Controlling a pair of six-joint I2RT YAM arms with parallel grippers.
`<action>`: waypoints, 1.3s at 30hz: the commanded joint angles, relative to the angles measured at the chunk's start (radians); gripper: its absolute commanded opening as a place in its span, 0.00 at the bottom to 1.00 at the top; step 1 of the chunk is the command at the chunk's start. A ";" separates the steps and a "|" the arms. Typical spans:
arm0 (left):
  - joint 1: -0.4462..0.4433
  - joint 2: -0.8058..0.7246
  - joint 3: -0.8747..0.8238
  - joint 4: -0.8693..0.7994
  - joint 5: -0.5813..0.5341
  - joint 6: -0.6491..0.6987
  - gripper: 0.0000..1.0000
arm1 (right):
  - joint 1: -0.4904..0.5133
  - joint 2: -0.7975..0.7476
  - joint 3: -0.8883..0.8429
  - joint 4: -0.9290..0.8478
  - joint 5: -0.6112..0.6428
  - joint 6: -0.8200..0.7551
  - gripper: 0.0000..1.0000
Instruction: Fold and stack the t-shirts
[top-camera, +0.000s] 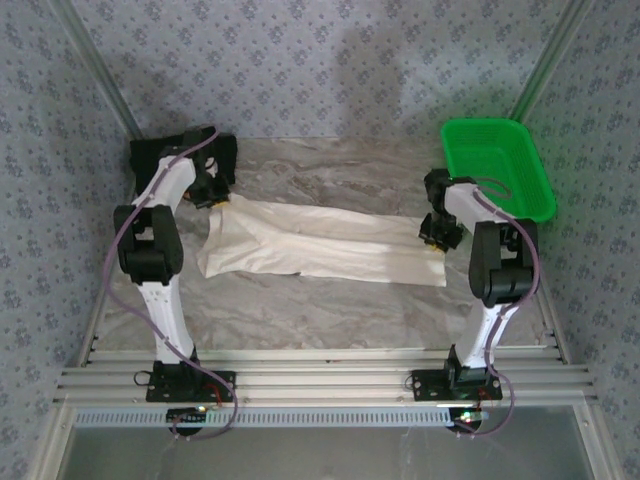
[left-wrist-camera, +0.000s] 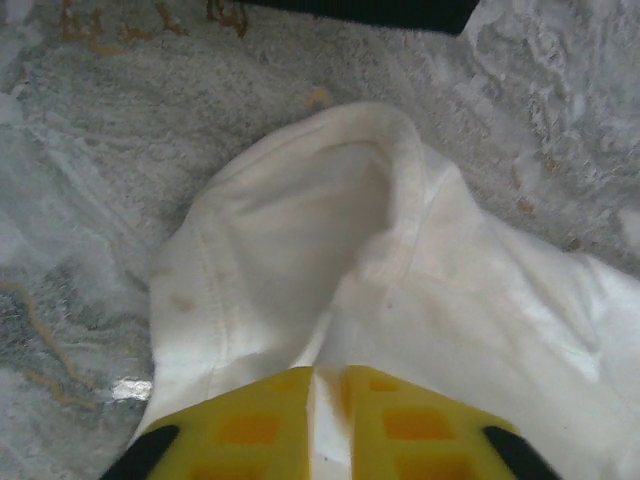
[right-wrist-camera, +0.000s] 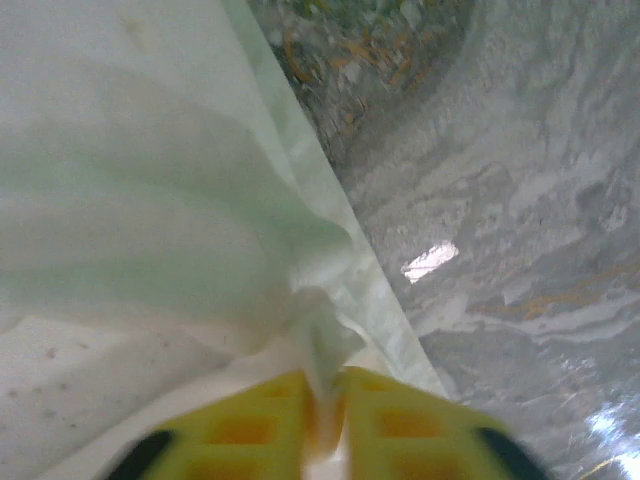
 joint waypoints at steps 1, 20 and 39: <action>0.000 0.008 0.070 -0.021 0.071 -0.024 0.39 | -0.030 0.006 0.064 0.024 -0.012 -0.016 0.32; 0.197 -0.594 -0.619 0.013 0.335 -0.129 0.76 | -0.131 -0.583 -0.434 -0.041 -0.464 -0.062 0.78; 0.197 -0.407 -0.854 0.398 0.330 -0.160 0.62 | -0.165 -0.407 -0.577 0.175 -0.359 -0.035 0.65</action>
